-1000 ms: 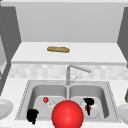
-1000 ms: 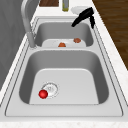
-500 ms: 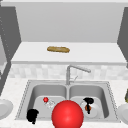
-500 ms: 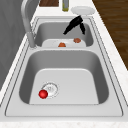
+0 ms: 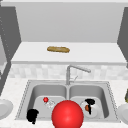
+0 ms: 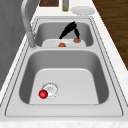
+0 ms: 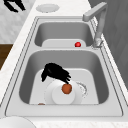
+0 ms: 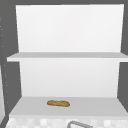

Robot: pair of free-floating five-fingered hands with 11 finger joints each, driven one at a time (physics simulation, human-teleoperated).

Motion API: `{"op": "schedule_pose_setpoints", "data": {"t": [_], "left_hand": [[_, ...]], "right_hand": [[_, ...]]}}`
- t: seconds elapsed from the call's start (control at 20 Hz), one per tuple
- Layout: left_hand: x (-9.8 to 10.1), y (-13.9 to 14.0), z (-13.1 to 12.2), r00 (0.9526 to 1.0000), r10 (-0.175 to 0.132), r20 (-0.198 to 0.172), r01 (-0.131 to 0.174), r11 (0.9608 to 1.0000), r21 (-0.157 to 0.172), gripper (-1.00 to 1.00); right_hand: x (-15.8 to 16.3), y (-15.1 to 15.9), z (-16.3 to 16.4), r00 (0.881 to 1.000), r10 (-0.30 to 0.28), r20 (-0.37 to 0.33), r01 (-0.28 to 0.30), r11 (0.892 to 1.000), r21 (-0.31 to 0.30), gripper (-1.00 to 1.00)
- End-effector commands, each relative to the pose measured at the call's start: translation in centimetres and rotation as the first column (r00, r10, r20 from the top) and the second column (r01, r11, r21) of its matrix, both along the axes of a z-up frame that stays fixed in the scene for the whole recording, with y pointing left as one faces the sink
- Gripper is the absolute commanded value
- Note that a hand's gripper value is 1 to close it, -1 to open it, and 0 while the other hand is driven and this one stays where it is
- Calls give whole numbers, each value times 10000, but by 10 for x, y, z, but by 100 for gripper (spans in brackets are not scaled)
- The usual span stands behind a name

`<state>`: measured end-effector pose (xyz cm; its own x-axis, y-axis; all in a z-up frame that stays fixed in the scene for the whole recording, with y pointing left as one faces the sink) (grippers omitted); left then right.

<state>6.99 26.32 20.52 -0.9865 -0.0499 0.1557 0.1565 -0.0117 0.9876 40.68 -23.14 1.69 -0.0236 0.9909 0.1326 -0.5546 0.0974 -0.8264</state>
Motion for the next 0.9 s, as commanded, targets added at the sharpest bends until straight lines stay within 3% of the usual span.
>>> {"op": "schedule_pose_setpoints", "data": {"t": [0.0, 0.2, 0.35, 0.6, 0.85], "left_hand": [[0, 0, 0, 10000, 0, 0, 0, 10000, 0, 0], [0, 0, 0, 10000, 0, 0, 0, 10000, 0, 0], [0, 0, 0, 10000, 0, 0, 0, 10000, 0, 0], [0, 0, 0, 10000, 0, 0, 0, 10000, 0, 0], [0, 0, 0, 10000, 0, 1, 0, 10000, 0, 0]], "right_hand": [[12, -4, -23, 9999, 61, 107, -61, 10000, 0, -100], [30, -8, -46, 9999, 126, 2, -126, 9999, -4, -100], [51, -9, -59, 9962, 157, -853, -161, 9999, -39, -100], [76, -10, -81, 9869, 225, -1595, -237, 9997, -58, -100], [72, -11, -87, 9940, 116, -1090, -126, 9999, -80, -100]]}}
